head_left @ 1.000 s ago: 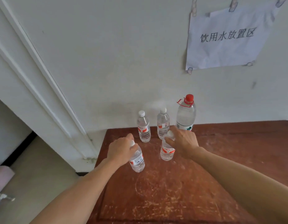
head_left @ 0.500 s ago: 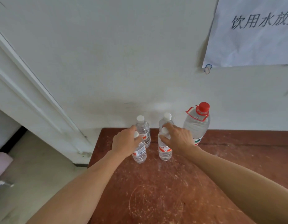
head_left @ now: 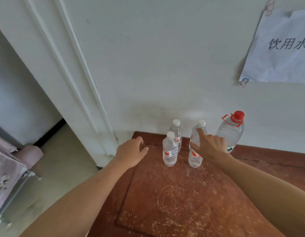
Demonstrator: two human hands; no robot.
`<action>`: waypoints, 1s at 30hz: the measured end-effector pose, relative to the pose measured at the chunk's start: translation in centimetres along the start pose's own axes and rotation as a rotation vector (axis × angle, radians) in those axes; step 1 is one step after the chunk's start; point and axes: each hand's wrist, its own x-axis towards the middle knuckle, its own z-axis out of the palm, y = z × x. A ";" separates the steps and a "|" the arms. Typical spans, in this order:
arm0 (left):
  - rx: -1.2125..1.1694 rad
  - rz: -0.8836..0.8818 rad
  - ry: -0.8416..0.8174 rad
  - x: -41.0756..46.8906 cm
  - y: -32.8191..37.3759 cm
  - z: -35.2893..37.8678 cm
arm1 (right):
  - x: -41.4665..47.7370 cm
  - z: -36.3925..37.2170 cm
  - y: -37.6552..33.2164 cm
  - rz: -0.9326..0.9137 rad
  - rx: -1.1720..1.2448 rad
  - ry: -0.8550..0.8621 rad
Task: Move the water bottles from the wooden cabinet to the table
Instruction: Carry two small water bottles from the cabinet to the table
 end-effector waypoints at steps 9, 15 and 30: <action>0.091 -0.313 -0.002 -22.7 -16.1 -6.0 | -11.3 -3.8 -24.9 -0.453 0.144 -0.054; 0.158 -0.643 0.038 -42.1 -27.2 -10.7 | -21.4 -5.5 -44.1 -0.829 0.152 -0.092; 0.112 -1.499 0.191 -84.8 -45.2 -15.4 | -51.5 -9.0 -87.9 -1.664 0.237 -0.066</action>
